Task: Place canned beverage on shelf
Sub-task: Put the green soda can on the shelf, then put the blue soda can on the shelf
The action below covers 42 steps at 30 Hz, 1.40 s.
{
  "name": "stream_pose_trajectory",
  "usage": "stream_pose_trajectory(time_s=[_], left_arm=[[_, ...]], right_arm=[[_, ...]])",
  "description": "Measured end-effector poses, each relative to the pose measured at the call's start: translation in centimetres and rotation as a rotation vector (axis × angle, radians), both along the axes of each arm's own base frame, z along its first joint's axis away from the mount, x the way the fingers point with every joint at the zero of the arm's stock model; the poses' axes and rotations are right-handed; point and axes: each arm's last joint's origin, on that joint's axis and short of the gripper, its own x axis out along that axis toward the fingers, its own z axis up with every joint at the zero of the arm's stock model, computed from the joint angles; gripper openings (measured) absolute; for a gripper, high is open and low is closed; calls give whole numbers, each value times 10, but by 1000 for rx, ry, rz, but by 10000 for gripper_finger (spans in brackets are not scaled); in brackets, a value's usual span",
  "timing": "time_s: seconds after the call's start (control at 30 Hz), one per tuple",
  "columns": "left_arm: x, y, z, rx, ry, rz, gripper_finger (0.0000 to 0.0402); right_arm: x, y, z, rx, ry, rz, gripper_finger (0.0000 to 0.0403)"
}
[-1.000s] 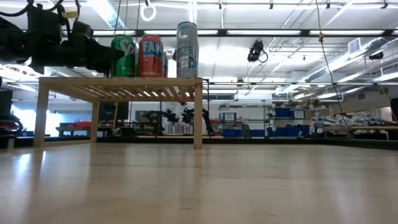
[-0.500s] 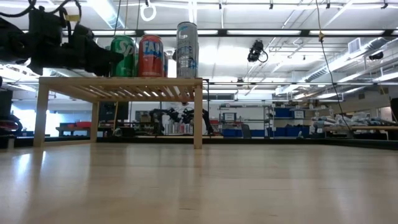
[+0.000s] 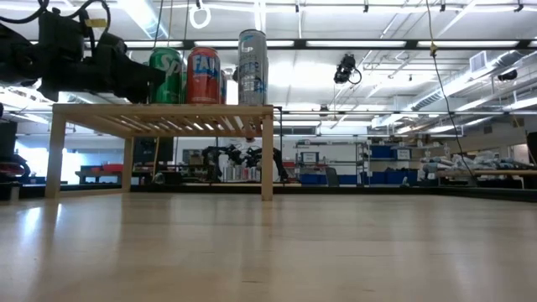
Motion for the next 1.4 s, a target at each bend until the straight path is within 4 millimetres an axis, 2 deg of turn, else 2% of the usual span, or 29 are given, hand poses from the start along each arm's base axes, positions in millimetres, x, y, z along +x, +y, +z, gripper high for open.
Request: stream_pose_trajectory(time_s=[0.47,0.87,1.4], left_arm=[[-10,-6,10,24,-28,42,400],[-24,-7,13,-34,-53,122,400],[-26,-17,21,-27,-80,73,400]], right_arm=[[0,0,0,0,0,0,355],[0,0,0,0,0,0,355],[0,0,0,0,0,0,355]])
